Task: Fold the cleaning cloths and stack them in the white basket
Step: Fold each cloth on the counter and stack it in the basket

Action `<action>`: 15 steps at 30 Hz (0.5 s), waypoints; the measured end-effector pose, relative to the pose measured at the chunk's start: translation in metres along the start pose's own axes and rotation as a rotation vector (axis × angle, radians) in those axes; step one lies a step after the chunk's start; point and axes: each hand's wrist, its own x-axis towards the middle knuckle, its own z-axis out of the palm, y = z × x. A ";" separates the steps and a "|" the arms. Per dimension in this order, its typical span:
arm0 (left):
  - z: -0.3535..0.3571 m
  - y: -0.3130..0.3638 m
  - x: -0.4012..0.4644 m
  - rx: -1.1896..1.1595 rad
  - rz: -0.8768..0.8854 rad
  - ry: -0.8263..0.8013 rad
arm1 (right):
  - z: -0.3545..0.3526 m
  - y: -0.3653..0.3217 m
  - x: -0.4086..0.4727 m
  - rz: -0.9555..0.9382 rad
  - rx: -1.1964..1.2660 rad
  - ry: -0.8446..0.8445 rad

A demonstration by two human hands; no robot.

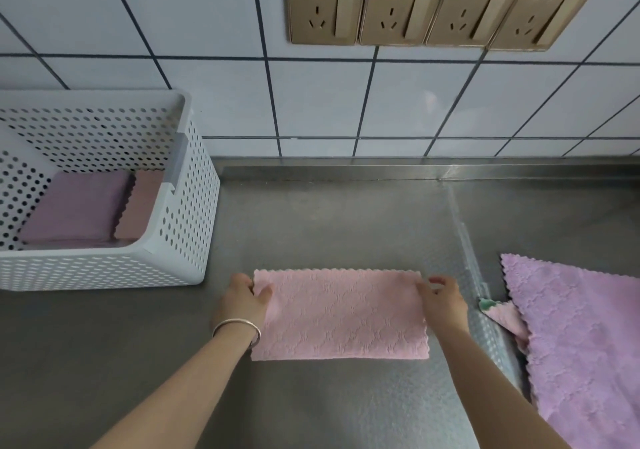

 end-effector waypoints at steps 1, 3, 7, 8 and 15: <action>0.000 -0.002 -0.003 0.030 0.056 0.097 | -0.003 0.003 -0.002 0.031 0.042 -0.002; 0.006 -0.002 -0.012 0.150 0.271 0.200 | -0.007 0.012 -0.009 0.084 0.068 -0.017; 0.026 0.011 -0.040 0.389 0.722 0.044 | -0.010 0.027 -0.027 0.109 -0.047 -0.073; 0.029 0.016 -0.048 0.442 0.784 -0.045 | -0.010 0.030 -0.031 0.102 -0.060 -0.075; 0.051 0.034 -0.051 0.745 0.799 -0.392 | -0.002 0.034 -0.051 0.025 -0.275 -0.101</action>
